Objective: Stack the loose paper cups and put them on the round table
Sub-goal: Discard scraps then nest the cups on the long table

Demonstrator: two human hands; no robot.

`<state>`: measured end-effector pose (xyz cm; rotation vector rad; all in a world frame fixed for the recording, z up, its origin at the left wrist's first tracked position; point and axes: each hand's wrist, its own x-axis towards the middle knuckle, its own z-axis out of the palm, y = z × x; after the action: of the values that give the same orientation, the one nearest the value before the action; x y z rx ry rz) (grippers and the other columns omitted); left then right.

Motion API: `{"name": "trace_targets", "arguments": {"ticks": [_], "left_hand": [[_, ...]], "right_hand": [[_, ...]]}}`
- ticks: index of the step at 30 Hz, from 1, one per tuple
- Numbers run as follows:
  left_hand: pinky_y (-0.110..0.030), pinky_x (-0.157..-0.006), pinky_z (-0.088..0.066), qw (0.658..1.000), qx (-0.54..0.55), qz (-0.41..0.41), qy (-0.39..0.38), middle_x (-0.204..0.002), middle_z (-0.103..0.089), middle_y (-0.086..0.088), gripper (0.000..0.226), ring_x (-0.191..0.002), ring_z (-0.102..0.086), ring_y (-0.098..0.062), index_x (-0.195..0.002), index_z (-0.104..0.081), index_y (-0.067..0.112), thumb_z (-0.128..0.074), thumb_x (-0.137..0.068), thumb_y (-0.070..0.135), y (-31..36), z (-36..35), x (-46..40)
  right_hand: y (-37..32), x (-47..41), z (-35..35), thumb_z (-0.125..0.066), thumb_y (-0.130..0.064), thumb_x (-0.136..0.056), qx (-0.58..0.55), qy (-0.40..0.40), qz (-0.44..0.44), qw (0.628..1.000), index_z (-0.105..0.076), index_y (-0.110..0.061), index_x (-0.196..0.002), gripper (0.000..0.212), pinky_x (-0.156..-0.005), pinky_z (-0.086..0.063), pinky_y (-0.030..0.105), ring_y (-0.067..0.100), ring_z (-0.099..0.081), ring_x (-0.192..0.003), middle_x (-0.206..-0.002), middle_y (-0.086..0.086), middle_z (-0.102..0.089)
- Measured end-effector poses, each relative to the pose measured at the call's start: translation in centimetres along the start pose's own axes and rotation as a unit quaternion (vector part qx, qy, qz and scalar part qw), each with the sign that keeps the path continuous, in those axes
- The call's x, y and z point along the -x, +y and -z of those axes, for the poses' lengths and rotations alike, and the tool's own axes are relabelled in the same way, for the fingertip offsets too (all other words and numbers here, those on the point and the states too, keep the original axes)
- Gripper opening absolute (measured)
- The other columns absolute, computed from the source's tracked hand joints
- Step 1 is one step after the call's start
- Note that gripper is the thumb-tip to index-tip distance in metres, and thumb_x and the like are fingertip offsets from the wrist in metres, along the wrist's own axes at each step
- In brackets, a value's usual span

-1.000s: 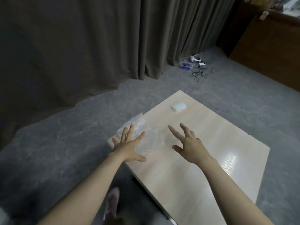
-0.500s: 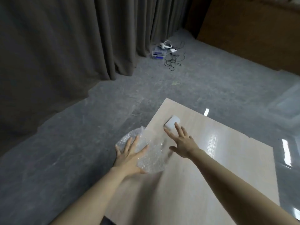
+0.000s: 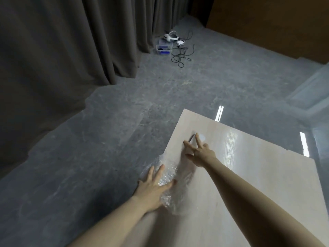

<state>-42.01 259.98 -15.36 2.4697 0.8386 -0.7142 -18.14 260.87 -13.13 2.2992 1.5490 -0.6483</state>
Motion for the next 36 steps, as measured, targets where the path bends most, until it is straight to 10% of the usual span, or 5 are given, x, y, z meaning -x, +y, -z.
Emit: {"name": "trace_targets", "arguments": {"ticks": [11,19,25,36], "left_hand": [[-0.044,-0.113,-0.028,1.000,-0.009,-0.009,-0.005,-0.160,0.016,-0.011,0.083,-0.142,-0.011,-0.045,-0.148,-0.015,0.051,-0.039,-0.093,-0.005,1.0,3.7,1.7],[-0.040,-0.093,-0.046,0.953,0.236,0.067,0.178,-0.134,-0.046,-0.006,0.050,-0.114,-0.053,-0.032,-0.138,-0.036,0.037,-0.046,-0.093,0.057,0.0,3.6,0.9],[-0.032,-0.083,-0.049,0.964,0.080,0.004,0.255,-0.149,-0.021,0.005,0.065,-0.123,-0.042,-0.018,-0.145,-0.033,0.043,-0.049,-0.093,0.009,4.4,7.3,3.3],[-0.031,-0.078,-0.052,0.934,0.014,-0.224,0.278,-0.133,-0.029,0.010,0.048,-0.113,-0.047,-0.014,-0.131,-0.042,0.047,-0.060,-0.087,0.039,25.2,4.8,12.0]], "right_hand": [[1.3,5.2,-2.2,-0.044,-0.043,-0.098,-0.048,0.036,0.021,0.998,-0.003,-0.027,-0.153,0.071,-0.113,-0.028,0.049,0.039,-0.009,-0.145,-0.159,0.005,0.022],[3.4,13.6,-1.9,-0.049,-0.039,-0.097,-0.117,0.192,-0.010,0.974,-0.036,-0.028,-0.143,0.049,-0.096,-0.044,0.033,0.024,-0.029,-0.134,-0.161,-0.002,0.002],[4.2,20.4,-2.8,-0.052,-0.015,-0.097,-0.162,0.319,-0.027,0.933,-0.057,-0.026,-0.129,0.034,-0.093,-0.045,0.030,0.023,-0.042,-0.122,-0.154,-0.005,-0.031],[8.4,43.7,-7.9,-0.060,-0.007,-0.092,-0.208,0.466,-0.192,0.838,-0.063,-0.021,-0.124,0.036,-0.094,-0.039,0.022,0.017,-0.044,-0.123,-0.148,-0.004,-0.042]]}}
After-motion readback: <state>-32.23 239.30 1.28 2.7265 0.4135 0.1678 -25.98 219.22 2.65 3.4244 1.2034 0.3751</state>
